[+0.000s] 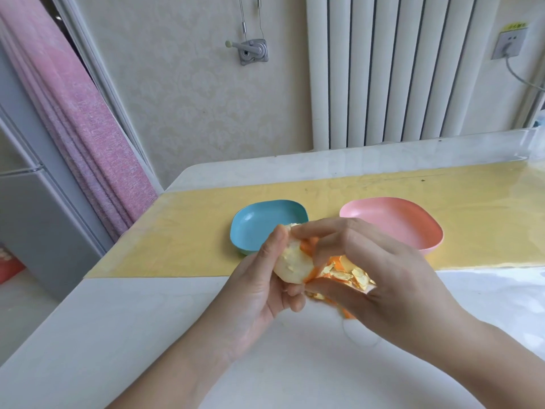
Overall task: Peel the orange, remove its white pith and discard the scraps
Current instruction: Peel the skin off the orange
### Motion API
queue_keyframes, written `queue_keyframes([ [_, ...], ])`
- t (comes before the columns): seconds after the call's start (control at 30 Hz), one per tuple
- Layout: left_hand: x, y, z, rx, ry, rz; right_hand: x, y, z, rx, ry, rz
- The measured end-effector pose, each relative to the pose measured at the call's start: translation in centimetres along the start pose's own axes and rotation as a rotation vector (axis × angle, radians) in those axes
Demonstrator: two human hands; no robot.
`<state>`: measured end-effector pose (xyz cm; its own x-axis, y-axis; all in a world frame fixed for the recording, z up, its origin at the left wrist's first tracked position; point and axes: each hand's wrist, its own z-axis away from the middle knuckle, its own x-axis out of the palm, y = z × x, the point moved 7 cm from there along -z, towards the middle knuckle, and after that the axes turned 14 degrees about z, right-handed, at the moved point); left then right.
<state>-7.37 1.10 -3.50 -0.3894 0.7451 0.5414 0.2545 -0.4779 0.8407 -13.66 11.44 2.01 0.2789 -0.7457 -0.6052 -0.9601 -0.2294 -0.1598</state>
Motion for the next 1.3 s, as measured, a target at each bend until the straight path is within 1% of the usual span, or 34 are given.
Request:
queue_keyframes([
  [0.1,0.1,-0.1,0.2,-0.025,0.013,-0.027,0.0,-0.5,0.0,-0.021,0.006,0.043],
  [0.2,0.5,-0.3,0.4,-0.046,-0.001,-0.107,0.3,-0.7,0.0,-0.02,-0.04,0.05],
  [0.57,0.0,-1.2,0.4,-0.075,0.036,-0.243,1.1,-0.6,0.2,-0.014,-0.152,-0.002],
  [0.7,-0.1,-1.4,0.4,-0.098,0.044,-0.234,1.2,-0.6,0.2,-0.006,-0.145,-0.034],
  [0.77,0.0,-1.4,0.5,-0.108,0.055,-0.207,1.2,-0.5,0.3,0.003,-0.109,-0.021],
  [0.87,0.1,-1.2,0.4,-0.12,0.093,-0.079,0.9,-0.2,0.4,0.048,-0.035,-0.007],
  [0.97,-0.2,-1.3,0.3,-0.126,0.124,0.016,0.8,0.1,0.3,0.06,-0.02,0.022],
  [1.07,-0.7,-1.6,0.2,-0.143,0.169,0.026,0.8,0.3,0.3,0.062,-0.017,-0.017],
  [1.2,-1.2,-1.7,0.0,-0.132,0.213,0.012,0.9,0.2,0.3,0.086,0.013,0.018],
  [1.3,-1.4,-1.9,0.0,-0.12,0.231,-0.029,1.3,0.6,0.2,0.154,-0.034,-0.014],
])
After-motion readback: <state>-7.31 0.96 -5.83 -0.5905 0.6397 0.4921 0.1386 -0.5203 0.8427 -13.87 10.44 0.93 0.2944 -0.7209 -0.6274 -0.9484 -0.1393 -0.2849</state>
